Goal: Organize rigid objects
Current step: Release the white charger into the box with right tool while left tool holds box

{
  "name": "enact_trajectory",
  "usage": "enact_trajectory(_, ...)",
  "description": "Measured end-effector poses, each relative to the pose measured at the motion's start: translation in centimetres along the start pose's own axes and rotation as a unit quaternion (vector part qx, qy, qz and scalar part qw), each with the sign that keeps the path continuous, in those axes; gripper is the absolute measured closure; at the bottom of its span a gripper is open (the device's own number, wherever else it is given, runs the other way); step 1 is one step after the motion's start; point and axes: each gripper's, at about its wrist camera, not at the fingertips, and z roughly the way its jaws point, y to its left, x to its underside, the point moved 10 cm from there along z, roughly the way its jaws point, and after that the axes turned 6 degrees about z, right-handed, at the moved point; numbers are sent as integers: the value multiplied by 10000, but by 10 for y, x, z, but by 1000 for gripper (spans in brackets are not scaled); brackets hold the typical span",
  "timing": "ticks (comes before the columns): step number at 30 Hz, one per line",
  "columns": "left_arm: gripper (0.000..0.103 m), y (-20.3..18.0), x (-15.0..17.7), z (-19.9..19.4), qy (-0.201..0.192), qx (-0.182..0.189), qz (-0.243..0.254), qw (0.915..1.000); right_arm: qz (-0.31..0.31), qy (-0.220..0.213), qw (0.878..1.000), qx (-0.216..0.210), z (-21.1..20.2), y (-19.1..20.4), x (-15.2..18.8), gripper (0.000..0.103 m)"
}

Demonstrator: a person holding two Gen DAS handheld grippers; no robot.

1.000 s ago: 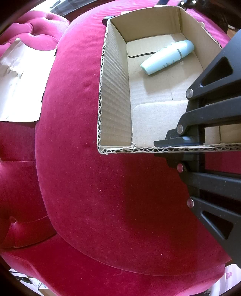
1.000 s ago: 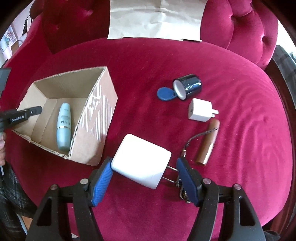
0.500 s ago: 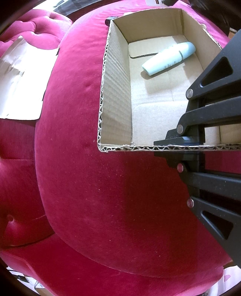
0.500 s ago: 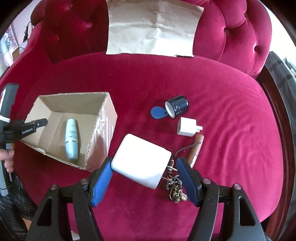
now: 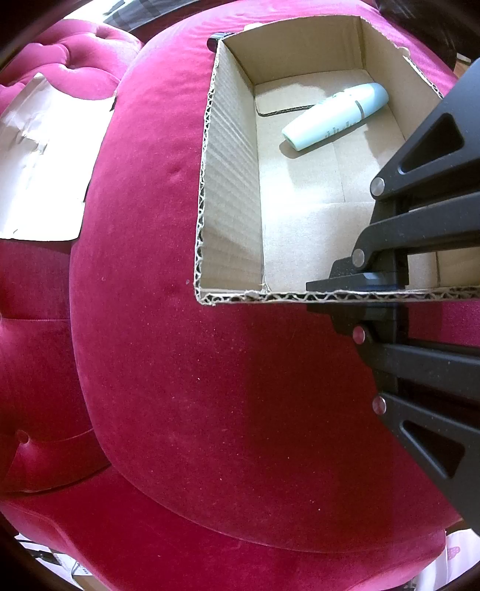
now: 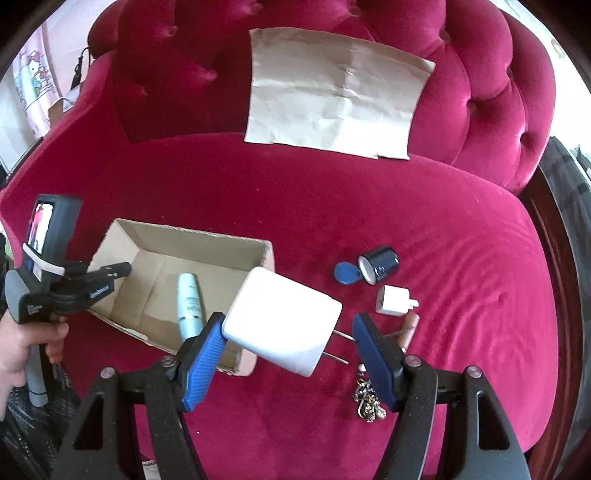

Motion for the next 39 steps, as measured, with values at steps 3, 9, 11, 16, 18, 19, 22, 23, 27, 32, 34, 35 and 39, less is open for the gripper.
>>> enact_trajectory(3, 100, 0, 0, 0, 1, 0, -5, 10000, -73, -30, 9999, -64, -1, 10, -6, 29)
enact_trajectory(9, 100, 0, 0, 1, -1, 6, -7, 10000, -242, -24, 9995, -189, 2, 30, -13, 29)
enact_trajectory(11, 100, 0, 0, 1, 2, 3, -9, 10000, -308, 4, 9992, -272, 4, 38, -15, 29)
enact_trajectory(16, 100, 1, 0, 1, -2, 9, -9, 10000, -429, 104, 9981, -428, 13, 56, -16, 29)
enact_trajectory(18, 100, 1, 0, 1, 0, 9, -9, 10000, -493, 135, 9976, -461, 17, 63, -15, 29)
enact_trajectory(19, 100, 1, 0, 1, -1, 8, -9, 10000, -514, 144, 9975, -467, 19, 66, -15, 29)
enact_trajectory(22, 100, 1, 0, 1, -1, 2, 1, 10000, -555, 202, 9971, -486, 27, 72, -13, 29)
enact_trajectory(23, 100, 1, 1, 1, -1, 5, -3, 10000, -558, 219, 9970, -485, 30, 74, -13, 29)
enact_trajectory(27, 100, 1, 0, 1, 2, 3, -1, 10000, -533, 301, 9972, -439, 40, 77, -10, 29)
enact_trajectory(32, 100, 1, 0, 1, 2, -3, 1, 10000, -482, 417, 9972, -404, 53, 78, -6, 29)
enact_trajectory(34, 100, 1, 0, 1, 3, -2, -3, 10000, -441, 468, 9971, -408, 58, 78, -5, 29)
enact_trajectory(35, 100, 1, 0, 1, 2, -5, -2, 10000, -415, 506, 9970, -411, 62, 78, -4, 29)
enact_trajectory(39, 100, 1, -1, 1, 1, -4, 0, 10000, -384, 602, 9967, -375, 72, 77, -1, 29)
